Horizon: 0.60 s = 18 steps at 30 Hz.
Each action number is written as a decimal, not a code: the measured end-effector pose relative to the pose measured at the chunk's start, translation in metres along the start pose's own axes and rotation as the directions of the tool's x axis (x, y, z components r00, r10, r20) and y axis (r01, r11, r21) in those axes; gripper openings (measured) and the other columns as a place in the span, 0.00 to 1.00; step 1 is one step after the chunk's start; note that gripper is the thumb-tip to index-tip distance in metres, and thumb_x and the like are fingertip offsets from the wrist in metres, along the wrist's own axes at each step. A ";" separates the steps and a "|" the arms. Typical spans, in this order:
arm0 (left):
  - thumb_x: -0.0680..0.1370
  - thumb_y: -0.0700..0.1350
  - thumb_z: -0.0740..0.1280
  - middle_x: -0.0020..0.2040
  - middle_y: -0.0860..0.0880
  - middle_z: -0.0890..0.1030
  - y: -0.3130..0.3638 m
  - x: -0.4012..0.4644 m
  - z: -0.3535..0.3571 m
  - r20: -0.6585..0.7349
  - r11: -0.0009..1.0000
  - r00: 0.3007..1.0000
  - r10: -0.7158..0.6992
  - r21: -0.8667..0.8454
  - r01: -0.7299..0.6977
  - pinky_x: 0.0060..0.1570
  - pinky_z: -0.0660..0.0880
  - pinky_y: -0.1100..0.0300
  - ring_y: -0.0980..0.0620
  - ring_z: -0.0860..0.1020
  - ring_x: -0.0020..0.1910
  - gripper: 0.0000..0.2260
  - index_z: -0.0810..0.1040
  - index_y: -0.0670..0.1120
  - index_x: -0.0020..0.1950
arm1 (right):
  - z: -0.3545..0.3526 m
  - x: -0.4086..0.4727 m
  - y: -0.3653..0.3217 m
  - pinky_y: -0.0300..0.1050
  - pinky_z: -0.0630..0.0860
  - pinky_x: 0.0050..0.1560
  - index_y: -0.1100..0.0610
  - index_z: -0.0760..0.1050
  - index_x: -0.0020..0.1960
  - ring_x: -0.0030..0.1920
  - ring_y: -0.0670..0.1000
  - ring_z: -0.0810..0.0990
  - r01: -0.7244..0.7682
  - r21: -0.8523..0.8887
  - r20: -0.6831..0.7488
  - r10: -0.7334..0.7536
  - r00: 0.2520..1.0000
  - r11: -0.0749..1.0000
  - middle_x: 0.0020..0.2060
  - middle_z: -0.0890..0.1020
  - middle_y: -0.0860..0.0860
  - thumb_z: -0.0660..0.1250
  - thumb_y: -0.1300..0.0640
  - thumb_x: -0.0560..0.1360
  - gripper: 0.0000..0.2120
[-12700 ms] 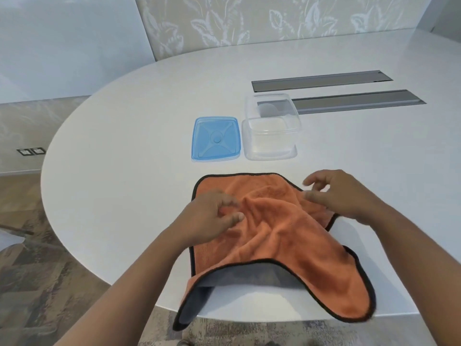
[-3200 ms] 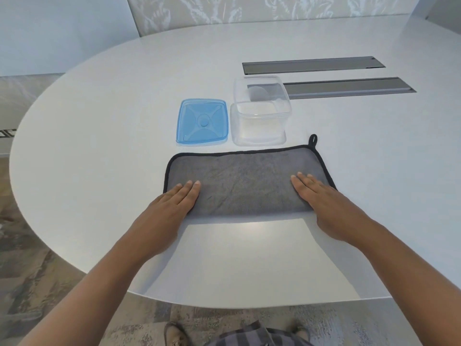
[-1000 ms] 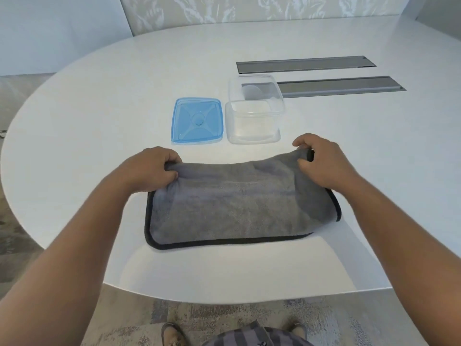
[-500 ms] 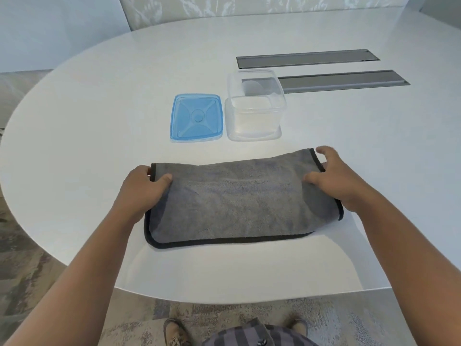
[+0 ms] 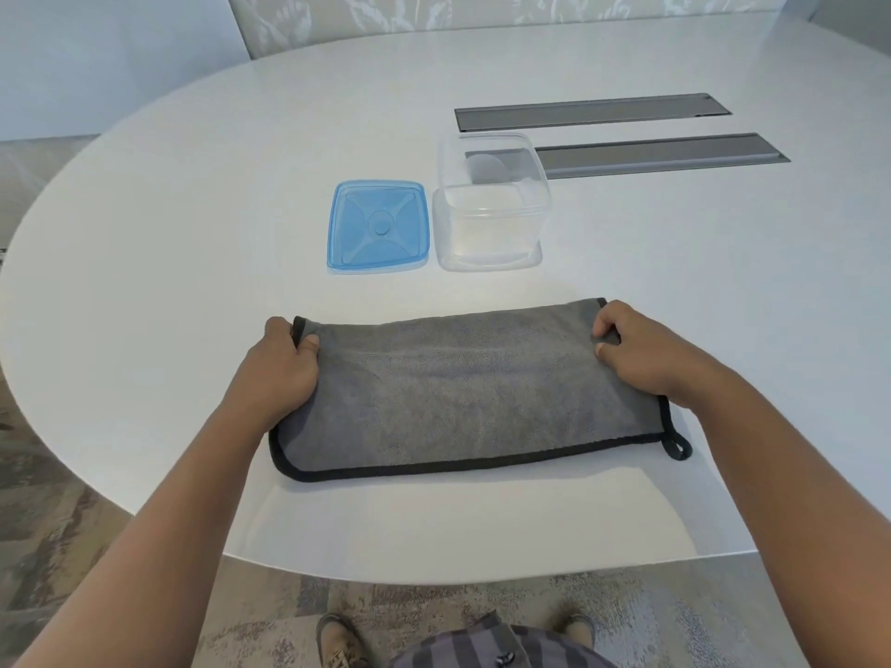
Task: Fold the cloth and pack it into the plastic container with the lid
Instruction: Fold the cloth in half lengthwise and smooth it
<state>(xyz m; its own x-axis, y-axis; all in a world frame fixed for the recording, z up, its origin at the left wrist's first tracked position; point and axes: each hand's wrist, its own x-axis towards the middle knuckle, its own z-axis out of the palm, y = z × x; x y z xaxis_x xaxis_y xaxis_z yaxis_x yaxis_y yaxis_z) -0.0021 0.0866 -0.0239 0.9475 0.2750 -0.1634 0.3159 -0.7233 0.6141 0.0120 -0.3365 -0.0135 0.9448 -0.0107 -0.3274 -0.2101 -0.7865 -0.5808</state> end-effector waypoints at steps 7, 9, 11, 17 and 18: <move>0.82 0.55 0.63 0.66 0.39 0.73 0.017 -0.021 0.001 -0.207 0.926 0.967 0.152 0.373 -0.065 0.50 0.73 0.41 0.33 0.75 0.58 0.25 0.62 0.45 0.75 | 0.002 -0.006 -0.010 0.47 0.69 0.37 0.51 0.67 0.56 0.45 0.54 0.76 -0.053 -0.400 -0.262 -0.059 0.963 0.915 0.58 0.70 0.52 0.65 0.46 0.77 0.13; 0.81 0.54 0.65 0.68 0.42 0.73 0.030 -0.030 0.009 -0.244 0.881 0.892 0.379 0.389 -0.268 0.56 0.73 0.40 0.33 0.73 0.62 0.23 0.71 0.47 0.73 | 0.012 -0.007 -0.021 0.51 0.72 0.45 0.52 0.69 0.61 0.55 0.58 0.74 0.077 -0.440 -0.321 -0.237 0.917 0.895 0.65 0.68 0.52 0.65 0.48 0.78 0.15; 0.81 0.53 0.64 0.67 0.47 0.77 0.044 -0.030 0.022 -0.140 0.810 0.832 0.536 0.365 -0.460 0.61 0.70 0.42 0.39 0.74 0.64 0.17 0.78 0.49 0.68 | 0.023 -0.002 -0.032 0.56 0.71 0.55 0.51 0.71 0.65 0.63 0.58 0.72 0.231 -0.437 -0.312 -0.387 0.867 0.869 0.69 0.71 0.50 0.64 0.52 0.79 0.15; 0.83 0.53 0.64 0.61 0.53 0.82 0.072 -0.002 0.049 0.091 0.818 0.859 0.504 0.269 -0.509 0.64 0.65 0.46 0.47 0.77 0.61 0.11 0.81 0.54 0.62 | 0.038 0.030 -0.055 0.57 0.60 0.66 0.46 0.76 0.67 0.65 0.54 0.76 0.288 -0.354 -0.234 -0.383 0.894 0.890 0.63 0.80 0.47 0.62 0.54 0.82 0.15; 0.82 0.53 0.66 0.58 0.53 0.82 0.073 0.003 0.051 0.088 0.830 0.866 0.492 0.253 -0.497 0.61 0.67 0.47 0.47 0.77 0.59 0.09 0.83 0.54 0.59 | 0.041 0.033 -0.056 0.57 0.60 0.65 0.45 0.77 0.66 0.63 0.54 0.77 0.286 -0.352 -0.211 -0.373 0.903 0.891 0.59 0.82 0.46 0.62 0.53 0.82 0.14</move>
<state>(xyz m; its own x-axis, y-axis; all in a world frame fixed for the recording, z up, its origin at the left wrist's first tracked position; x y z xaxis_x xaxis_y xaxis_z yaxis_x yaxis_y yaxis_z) 0.0261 0.0027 -0.0190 0.9805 -0.1733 0.0926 -0.1960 -0.8974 0.3953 0.0447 -0.2680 -0.0224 0.9851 0.1534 0.0782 0.1712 -0.9212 -0.3493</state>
